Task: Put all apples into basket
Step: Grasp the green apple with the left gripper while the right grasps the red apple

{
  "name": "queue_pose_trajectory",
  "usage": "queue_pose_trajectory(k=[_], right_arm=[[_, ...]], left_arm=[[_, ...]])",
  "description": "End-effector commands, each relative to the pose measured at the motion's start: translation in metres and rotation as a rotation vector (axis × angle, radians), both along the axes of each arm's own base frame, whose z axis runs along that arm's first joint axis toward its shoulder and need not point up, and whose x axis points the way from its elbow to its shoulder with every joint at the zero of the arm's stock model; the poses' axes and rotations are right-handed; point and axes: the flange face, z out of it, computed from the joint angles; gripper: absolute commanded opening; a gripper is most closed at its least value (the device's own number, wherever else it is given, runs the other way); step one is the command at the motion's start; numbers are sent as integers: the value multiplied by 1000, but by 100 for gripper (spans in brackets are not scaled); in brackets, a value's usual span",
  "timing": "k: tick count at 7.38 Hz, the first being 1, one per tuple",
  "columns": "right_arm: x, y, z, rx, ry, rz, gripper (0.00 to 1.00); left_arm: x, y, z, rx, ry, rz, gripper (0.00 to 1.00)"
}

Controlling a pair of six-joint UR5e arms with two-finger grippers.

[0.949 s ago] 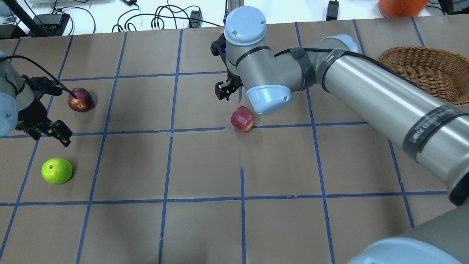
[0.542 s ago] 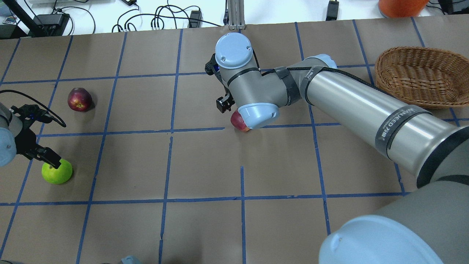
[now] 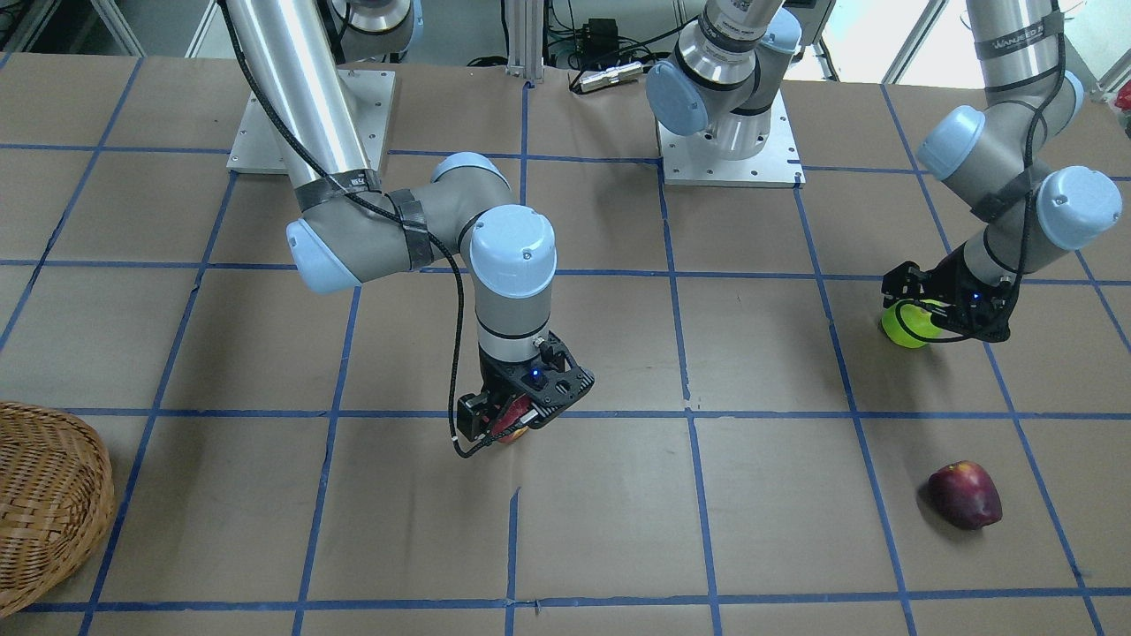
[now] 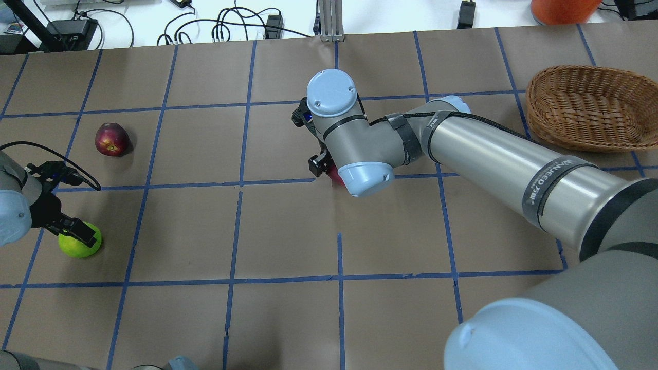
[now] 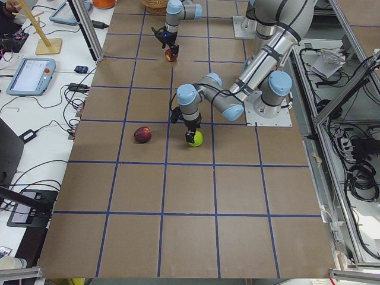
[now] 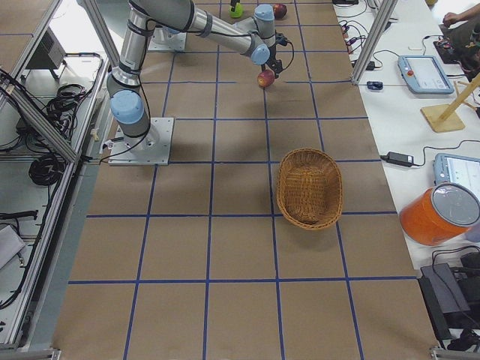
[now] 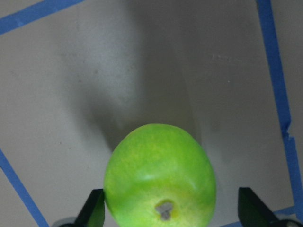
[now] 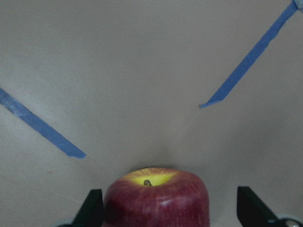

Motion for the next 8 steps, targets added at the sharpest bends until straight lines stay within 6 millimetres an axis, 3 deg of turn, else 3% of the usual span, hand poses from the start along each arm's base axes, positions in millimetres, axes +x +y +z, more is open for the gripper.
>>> queue_pose_trajectory(k=[1, 3, 4, 5, 6, 7, 8], right_arm=[[-2, 4, -16, 26, 2, -2, 100], [-4, 1, -15, 16, -1, -1, 95], [-5, 0, -16, 15, -2, 2, 48], [-6, -4, -7, 0, -10, -6, 21], [-18, -17, 14, -29, -38, -45, 17], [-56, -30, 65, -69, -53, -138, 18], [-139, -50, 98, -32, -39, -277, 18]], left_arm=[[-2, 1, -13, 14, 12, 9, 100], [-4, 4, -26, 20, 16, 13, 100], [-5, 6, -30, 7, 5, 15, 100], [-5, 6, -31, 3, 2, 13, 86], [-5, 4, -29, -4, 0, 12, 60], [-5, 2, -15, -15, -16, 39, 46], [-10, -3, -6, -9, -14, 78, 46]])
